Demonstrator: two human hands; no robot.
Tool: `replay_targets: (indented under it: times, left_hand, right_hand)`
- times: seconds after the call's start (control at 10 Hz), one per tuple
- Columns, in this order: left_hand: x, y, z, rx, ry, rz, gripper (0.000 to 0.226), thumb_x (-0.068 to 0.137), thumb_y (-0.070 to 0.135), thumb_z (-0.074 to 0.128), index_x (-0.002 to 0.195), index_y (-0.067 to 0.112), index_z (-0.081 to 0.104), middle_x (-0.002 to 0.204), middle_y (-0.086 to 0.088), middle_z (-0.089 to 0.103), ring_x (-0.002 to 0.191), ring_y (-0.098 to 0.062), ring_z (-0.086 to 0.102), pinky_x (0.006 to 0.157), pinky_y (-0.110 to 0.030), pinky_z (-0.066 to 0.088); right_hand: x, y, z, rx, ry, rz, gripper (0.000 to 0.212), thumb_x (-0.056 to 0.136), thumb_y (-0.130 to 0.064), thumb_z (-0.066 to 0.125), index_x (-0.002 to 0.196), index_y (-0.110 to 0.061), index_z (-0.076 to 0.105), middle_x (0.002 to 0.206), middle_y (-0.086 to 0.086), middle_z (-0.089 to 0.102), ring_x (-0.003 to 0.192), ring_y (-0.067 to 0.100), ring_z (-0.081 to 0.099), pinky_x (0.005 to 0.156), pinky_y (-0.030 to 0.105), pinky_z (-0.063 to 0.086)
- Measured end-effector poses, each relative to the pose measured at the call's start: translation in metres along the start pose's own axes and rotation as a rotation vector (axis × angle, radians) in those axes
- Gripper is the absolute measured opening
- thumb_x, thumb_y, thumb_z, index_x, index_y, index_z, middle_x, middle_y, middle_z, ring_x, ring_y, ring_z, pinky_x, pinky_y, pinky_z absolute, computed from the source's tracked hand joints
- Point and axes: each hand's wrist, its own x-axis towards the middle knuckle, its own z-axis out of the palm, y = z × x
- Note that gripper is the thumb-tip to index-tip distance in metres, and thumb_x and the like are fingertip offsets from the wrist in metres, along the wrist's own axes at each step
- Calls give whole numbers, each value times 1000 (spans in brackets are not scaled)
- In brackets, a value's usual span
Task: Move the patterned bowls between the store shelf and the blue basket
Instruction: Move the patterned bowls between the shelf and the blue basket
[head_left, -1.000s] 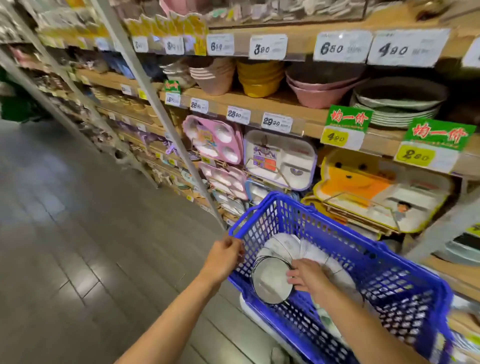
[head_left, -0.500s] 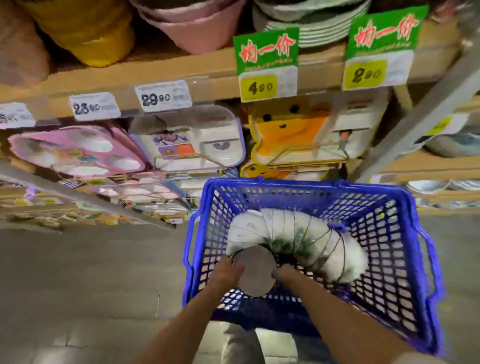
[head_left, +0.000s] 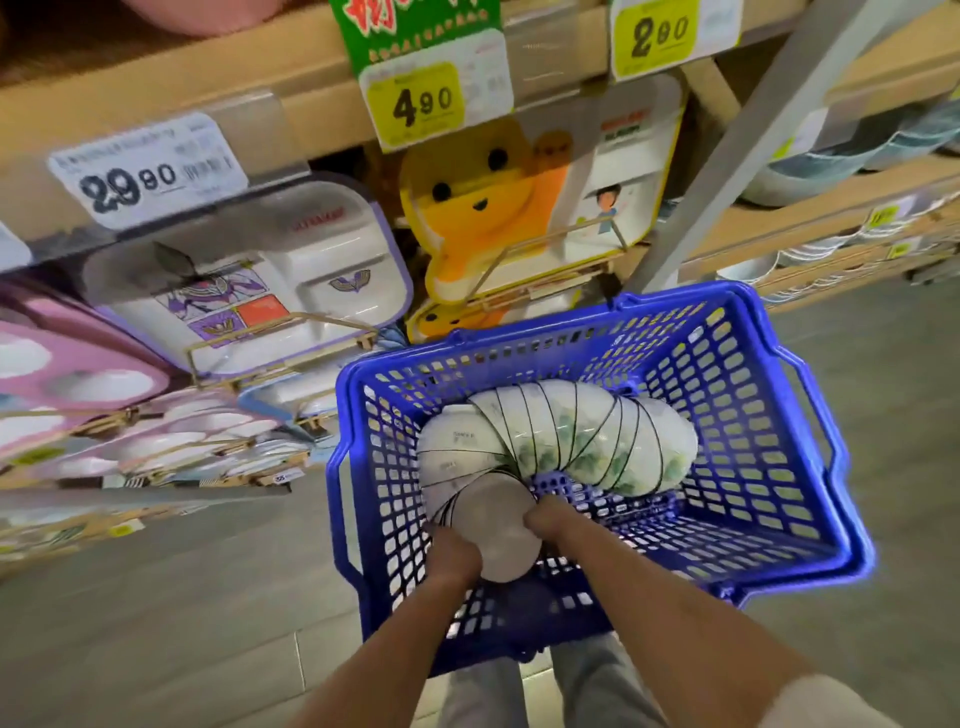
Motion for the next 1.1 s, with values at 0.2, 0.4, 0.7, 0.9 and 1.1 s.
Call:
replay_targets:
  times: [0.2,0.4,0.7,0.9,1.1]
  left_hand:
    - [-27,18,-14,-115,-29,22,59,97,4,39,149,-4,13,138,-24,46,119,-38,55,88,-41,54]
    - [-68,39,-37,-166,32,109,48,97,5,40,144,7,30,128,-18,54,107,-31,58,80,-40,55]
    - [-160,85,-102,-592,-132,292,53,89,-10,33,134,17,37,133,-22,51,78,-40,71,55,-40,61]
    - [-230,109,-131,-692,-118,475,39,89,-6,29,122,8,42,67,-22,71,64,-42,71,50,-39,60]
    - [-285,120,-132,-599,147,734,50,83,-1,35,127,19,47,102,-14,67,82,-31,69,64,-42,60]
  right_hand:
    - [-33,-4,-18,-72,-11,-52,24,99,-10,36,117,-2,51,113,21,53,113,29,56,72,29,39]
    - [-61,-4,-53,-80,3,-166,39,96,-15,45,127,8,51,109,15,52,110,29,56,77,30,40]
    - [-132,-30,-108,758,-166,-576,34,101,-40,41,127,-21,54,126,6,63,115,26,59,94,42,50]
    - [-210,-57,-145,958,-154,-908,35,100,-34,42,130,-24,57,127,6,64,116,32,60,99,52,47]
    - [-289,-54,-165,1107,-30,-1002,32,100,-26,42,122,-18,63,120,10,67,107,31,64,86,45,55]
